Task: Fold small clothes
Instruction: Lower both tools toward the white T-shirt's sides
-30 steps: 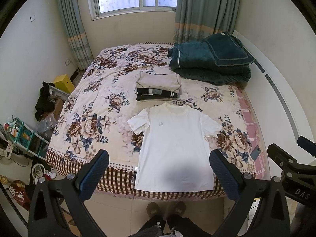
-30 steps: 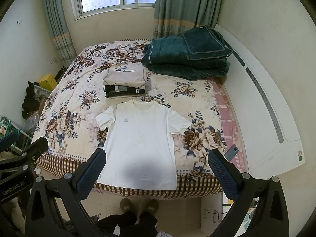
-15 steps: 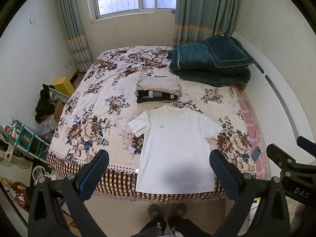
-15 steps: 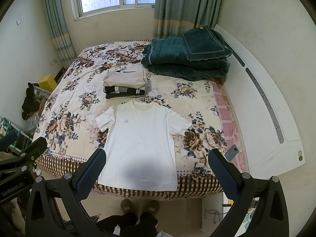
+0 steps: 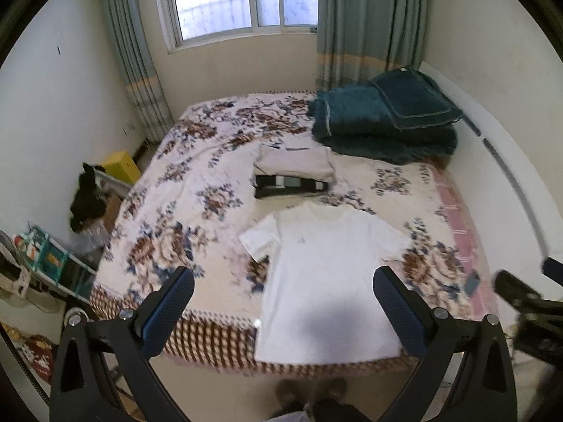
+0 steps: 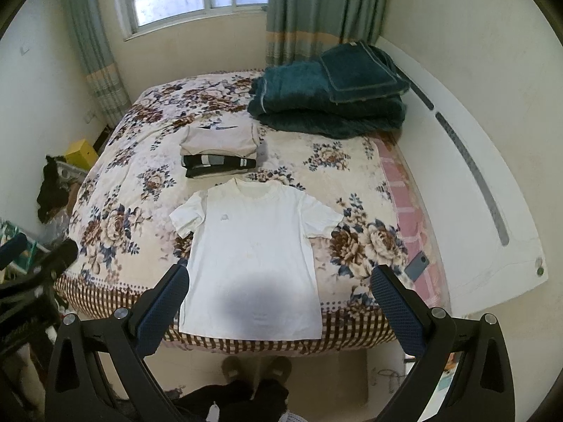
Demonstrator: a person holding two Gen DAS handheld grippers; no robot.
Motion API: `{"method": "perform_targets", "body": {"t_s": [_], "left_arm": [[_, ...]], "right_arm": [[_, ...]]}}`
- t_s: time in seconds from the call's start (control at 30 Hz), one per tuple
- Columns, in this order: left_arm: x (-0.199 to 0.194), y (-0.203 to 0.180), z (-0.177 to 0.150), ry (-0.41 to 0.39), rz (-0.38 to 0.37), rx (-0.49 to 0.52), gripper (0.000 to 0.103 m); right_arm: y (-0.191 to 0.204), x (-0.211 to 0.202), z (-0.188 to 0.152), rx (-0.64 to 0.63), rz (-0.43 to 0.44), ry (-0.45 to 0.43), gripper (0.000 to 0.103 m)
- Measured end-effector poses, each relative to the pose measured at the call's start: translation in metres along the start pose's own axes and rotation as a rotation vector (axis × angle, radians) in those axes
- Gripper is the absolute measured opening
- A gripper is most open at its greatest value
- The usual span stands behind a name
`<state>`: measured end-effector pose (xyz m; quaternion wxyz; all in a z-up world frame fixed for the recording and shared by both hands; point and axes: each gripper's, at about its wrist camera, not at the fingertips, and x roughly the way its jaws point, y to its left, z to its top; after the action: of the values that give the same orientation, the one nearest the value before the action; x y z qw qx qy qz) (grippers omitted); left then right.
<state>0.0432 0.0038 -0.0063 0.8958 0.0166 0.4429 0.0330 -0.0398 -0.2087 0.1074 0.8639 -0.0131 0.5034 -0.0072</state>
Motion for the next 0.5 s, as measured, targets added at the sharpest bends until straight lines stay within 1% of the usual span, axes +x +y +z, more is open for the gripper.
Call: {"method": "perform_targets", "body": {"t_s": [0.1, 0.2, 0.27, 0.3, 0.33, 0.43, 0.47, 0.5], "left_arm": [[0.040, 0.002, -0.001, -0.012, 0.046, 0.025, 0.103], [0.086, 0.000, -0.004, 0.002, 0.070, 0.037, 0.103], [0.130, -0.005, -0.003, 0.040, 0.081, 0.035, 0.103], [0.145, -0.008, -0.005, 0.058, 0.082, 0.031, 0.103], [0.170, -0.012, -0.006, 0.081, 0.089, 0.028, 0.103], [0.224, -0.024, -0.010, 0.132, 0.106, 0.010, 0.103], [0.251, -0.031, -0.012, 0.158, 0.118, -0.001, 0.103], [0.268, -0.034, -0.013, 0.172, 0.125, -0.007, 0.103]], "right_arm": [[-0.008, 0.026, 0.014, 0.071, -0.016, 0.017, 0.103], [-0.028, 0.078, 0.014, 0.158, -0.065, 0.035, 0.103], [-0.047, 0.117, 0.014, 0.224, -0.102, 0.056, 0.103], [-0.058, 0.139, 0.014, 0.258, -0.112, 0.073, 0.103], [-0.073, 0.165, 0.014, 0.299, -0.120, 0.104, 0.103], [-0.114, 0.234, 0.012, 0.397, -0.118, 0.167, 0.103], [-0.129, 0.262, 0.012, 0.430, -0.118, 0.188, 0.103], [-0.143, 0.287, 0.010, 0.452, -0.118, 0.200, 0.103]]}}
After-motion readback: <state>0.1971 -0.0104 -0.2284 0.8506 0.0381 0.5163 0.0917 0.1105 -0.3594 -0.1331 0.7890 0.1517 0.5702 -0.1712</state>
